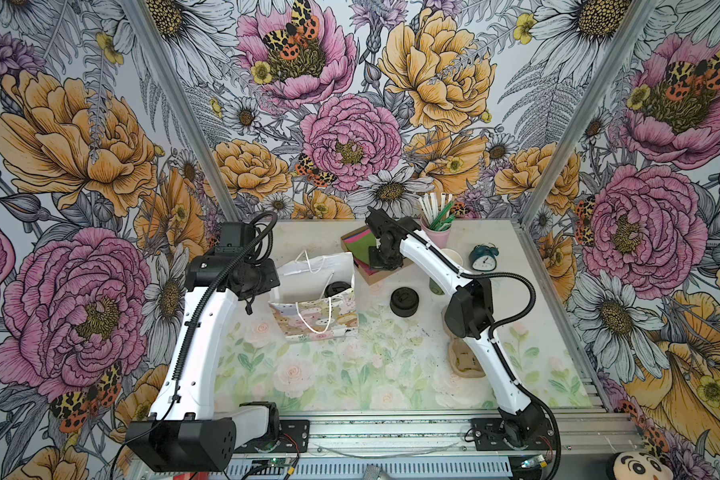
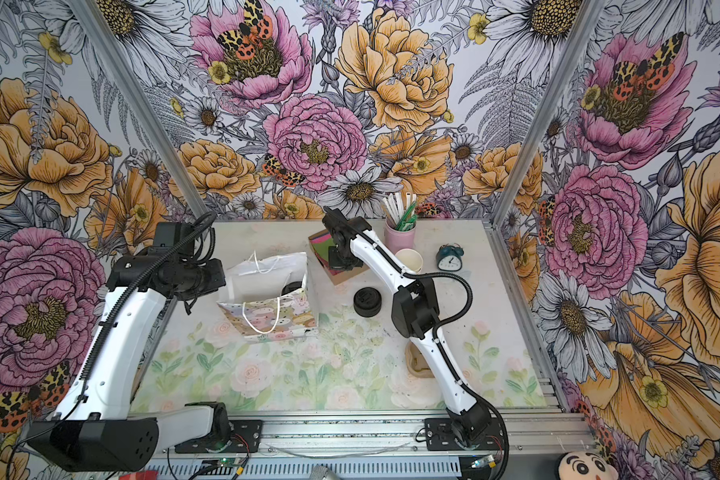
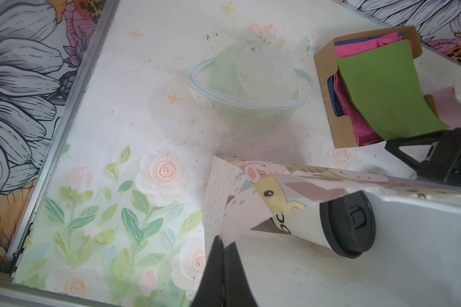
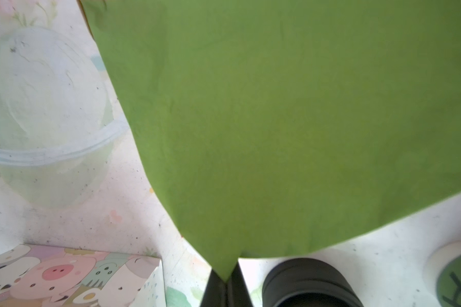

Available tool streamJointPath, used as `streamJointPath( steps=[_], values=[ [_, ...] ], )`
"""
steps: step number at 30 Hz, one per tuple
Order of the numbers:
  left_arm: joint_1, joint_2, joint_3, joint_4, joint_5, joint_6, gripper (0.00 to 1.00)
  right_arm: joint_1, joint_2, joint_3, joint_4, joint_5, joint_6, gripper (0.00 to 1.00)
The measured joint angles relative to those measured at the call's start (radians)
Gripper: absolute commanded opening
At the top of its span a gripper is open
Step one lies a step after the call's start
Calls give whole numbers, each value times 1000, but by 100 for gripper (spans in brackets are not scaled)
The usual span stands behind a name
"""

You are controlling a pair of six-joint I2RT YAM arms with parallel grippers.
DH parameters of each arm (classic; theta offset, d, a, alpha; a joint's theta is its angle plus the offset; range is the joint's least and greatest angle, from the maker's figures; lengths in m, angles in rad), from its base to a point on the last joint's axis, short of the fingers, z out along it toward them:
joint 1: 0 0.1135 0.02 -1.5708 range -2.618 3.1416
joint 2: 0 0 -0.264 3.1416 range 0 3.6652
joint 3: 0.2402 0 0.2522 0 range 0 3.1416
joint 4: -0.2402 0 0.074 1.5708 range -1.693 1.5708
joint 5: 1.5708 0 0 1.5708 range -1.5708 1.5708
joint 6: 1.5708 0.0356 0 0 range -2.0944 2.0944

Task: Pack the takeout coffee
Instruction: 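Grasp the top green tissue sheet with the right gripper, then lift the green tissue and carry it toward the bag with the right gripper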

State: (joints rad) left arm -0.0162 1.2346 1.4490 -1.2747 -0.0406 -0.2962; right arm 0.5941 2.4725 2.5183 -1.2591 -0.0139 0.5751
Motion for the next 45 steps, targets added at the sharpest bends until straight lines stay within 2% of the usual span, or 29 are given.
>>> streamJointPath(
  steps=[13, 29, 45],
  values=[
    [0, 6, 0, 9, 7, 0, 0, -3, -236, -73, -5, 40, -72, 0],
    [0, 23, 0, 29, 12, 1, 0, 2, -270, 136, -8, 66, -151, 0],
    [-35, 43, 0, 60, 30, 0, 0, 77, -450, 204, -7, 19, -185, 0]
  ],
)
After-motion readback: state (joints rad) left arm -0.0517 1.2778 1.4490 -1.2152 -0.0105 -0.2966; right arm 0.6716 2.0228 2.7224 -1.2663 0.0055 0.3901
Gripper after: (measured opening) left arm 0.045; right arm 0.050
